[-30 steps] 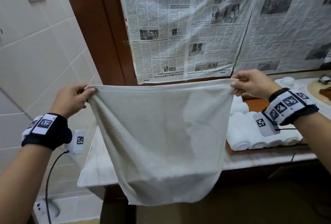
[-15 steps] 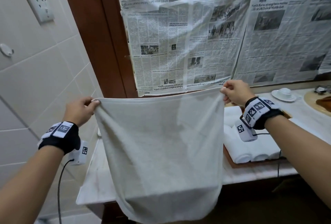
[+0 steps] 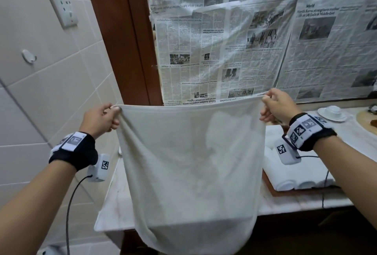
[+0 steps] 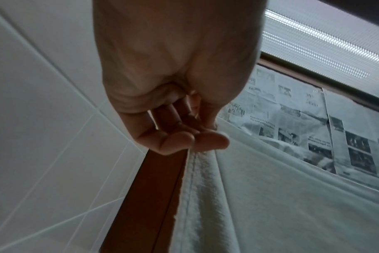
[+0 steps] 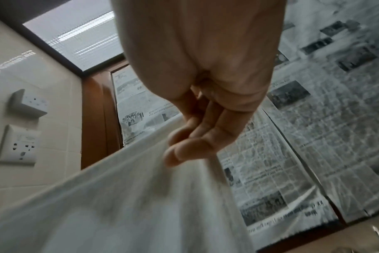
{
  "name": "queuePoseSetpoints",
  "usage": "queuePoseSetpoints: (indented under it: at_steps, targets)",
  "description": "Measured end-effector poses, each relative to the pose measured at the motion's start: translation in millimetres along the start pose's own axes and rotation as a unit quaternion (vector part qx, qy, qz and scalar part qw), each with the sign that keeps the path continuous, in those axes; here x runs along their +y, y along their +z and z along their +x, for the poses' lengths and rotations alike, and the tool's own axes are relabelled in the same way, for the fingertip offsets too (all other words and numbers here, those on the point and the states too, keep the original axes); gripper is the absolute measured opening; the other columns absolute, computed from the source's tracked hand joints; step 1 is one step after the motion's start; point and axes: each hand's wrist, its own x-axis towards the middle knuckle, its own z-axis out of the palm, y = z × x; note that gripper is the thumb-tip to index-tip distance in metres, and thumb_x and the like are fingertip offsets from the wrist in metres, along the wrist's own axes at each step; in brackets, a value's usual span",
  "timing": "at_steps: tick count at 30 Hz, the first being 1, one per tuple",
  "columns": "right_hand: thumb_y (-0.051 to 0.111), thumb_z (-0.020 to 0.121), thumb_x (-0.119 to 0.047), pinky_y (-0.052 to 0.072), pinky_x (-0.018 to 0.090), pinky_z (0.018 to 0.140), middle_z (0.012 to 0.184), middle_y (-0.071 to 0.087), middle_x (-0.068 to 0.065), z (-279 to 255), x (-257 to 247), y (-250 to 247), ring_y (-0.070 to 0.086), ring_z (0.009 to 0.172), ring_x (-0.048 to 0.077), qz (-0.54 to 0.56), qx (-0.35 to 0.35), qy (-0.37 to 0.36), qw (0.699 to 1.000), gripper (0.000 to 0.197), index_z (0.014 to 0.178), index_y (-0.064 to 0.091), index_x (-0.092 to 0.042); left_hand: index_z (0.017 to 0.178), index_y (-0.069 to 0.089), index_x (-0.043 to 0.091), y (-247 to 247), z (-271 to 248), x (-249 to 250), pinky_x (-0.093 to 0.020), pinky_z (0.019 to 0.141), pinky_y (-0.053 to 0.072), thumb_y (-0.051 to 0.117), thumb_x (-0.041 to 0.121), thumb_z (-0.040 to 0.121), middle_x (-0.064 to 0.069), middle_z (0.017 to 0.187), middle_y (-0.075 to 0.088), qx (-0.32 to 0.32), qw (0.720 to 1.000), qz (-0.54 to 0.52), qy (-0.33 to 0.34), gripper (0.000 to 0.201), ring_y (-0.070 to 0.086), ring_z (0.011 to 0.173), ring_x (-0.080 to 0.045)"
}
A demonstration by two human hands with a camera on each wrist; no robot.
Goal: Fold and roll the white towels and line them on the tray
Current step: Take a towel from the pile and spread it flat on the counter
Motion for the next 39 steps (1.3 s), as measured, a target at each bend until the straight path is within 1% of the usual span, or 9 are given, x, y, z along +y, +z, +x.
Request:
queuePoseSetpoints:
  at_steps: [6,8,10,14,20,24,28,36,39]
  targets:
    - [0.037,0.106,-0.017,0.059,0.048,0.064,0.086,0.069,0.024,6,-19,1,0.071,0.074,0.037,0.082,0.046,-0.064,0.994,0.014,0.113,0.044,-0.008,0.091,0.063,0.019,5,13,19,-0.018,0.045,0.045,0.051,0.031,0.099,-0.007,0.076,0.07,0.047,0.994,-0.091,0.027,0.019,0.065,0.051,-0.011]
    - [0.039,0.106,-0.017,0.059,0.05,0.065,0.089,0.07,0.025,14,-14,9,0.072,0.075,0.036,0.104,0.047,-0.056,0.992,0.009,0.109,0.043,-0.011,0.106,0.064,0.014,16,19,13,-0.019,0.045,0.047,0.051,0.032,0.099,-0.008,0.08,0.072,0.041,0.994,-0.1,0.001,0.024,0.067,0.058,-0.016]
    - [0.04,0.105,-0.018,0.06,0.049,0.067,0.093,0.071,0.024,26,-1,23,0.073,0.077,0.034,0.097,0.038,-0.043,0.994,0.007,0.104,0.044,-0.013,0.118,0.062,0.008,32,25,-1,-0.018,0.046,0.048,0.052,0.032,0.099,-0.009,0.082,0.073,0.026,0.993,-0.111,-0.04,0.031,0.068,0.06,-0.016]
    - [0.039,0.106,-0.014,0.058,0.044,0.066,0.102,0.068,0.023,59,39,54,0.069,0.084,0.036,0.124,0.013,0.022,0.992,0.011,0.096,0.042,-0.017,0.089,0.064,0.018,64,43,-35,-0.025,0.055,0.048,0.054,0.03,0.099,-0.01,0.082,0.074,-0.003,0.992,-0.104,-0.076,0.018,0.07,0.06,-0.016]
    - [0.039,0.106,-0.014,0.058,0.041,0.069,0.101,0.069,0.02,133,99,100,0.07,0.087,0.034,0.135,-0.009,0.066,0.989,0.003,0.106,0.042,-0.014,0.091,0.066,0.012,120,100,-82,-0.029,0.062,0.052,0.055,0.028,0.097,-0.014,0.088,0.075,-0.006,0.987,-0.086,-0.138,0.021,0.072,0.072,-0.029]
    - [0.042,0.105,-0.018,0.056,0.036,0.072,0.103,0.07,0.015,179,144,131,0.07,0.089,0.028,0.132,-0.019,0.106,0.985,0.013,0.095,0.044,-0.025,0.087,0.068,0.012,166,132,-107,-0.043,0.074,0.057,0.056,0.024,0.096,-0.014,0.088,0.075,-0.003,0.984,-0.069,-0.162,0.019,0.073,0.073,-0.031]
    - [0.046,0.103,-0.014,0.055,0.036,0.072,0.105,0.069,0.011,212,180,159,0.066,0.087,0.024,0.134,-0.032,0.156,0.978,0.011,0.097,0.046,-0.023,0.091,0.067,0.01,205,149,-135,-0.03,0.061,0.055,0.055,0.023,0.096,-0.009,0.086,0.075,-0.018,0.981,-0.041,-0.188,0.019,0.073,0.074,-0.027]
    - [0.051,0.097,-0.006,0.051,0.038,0.071,0.109,0.066,0.011,250,235,213,0.058,0.079,0.019,0.121,-0.037,0.218,0.968,0.018,0.099,0.048,-0.023,0.087,0.062,0.014,259,183,-194,-0.03,0.058,0.053,0.054,0.022,0.098,-0.01,0.089,0.075,-0.039,0.966,-0.032,-0.254,0.016,0.068,0.074,-0.024]
    - [0.054,0.098,-0.021,0.052,0.046,0.089,0.102,0.063,-0.001,261,249,225,0.057,0.084,0.019,0.071,-0.043,0.217,0.973,0.017,0.112,0.043,-0.021,0.086,0.061,0.019,269,194,-213,-0.038,0.075,0.058,0.051,0.025,0.099,-0.007,0.091,0.075,-0.035,0.969,0.006,-0.243,0.017,0.072,0.086,-0.022]
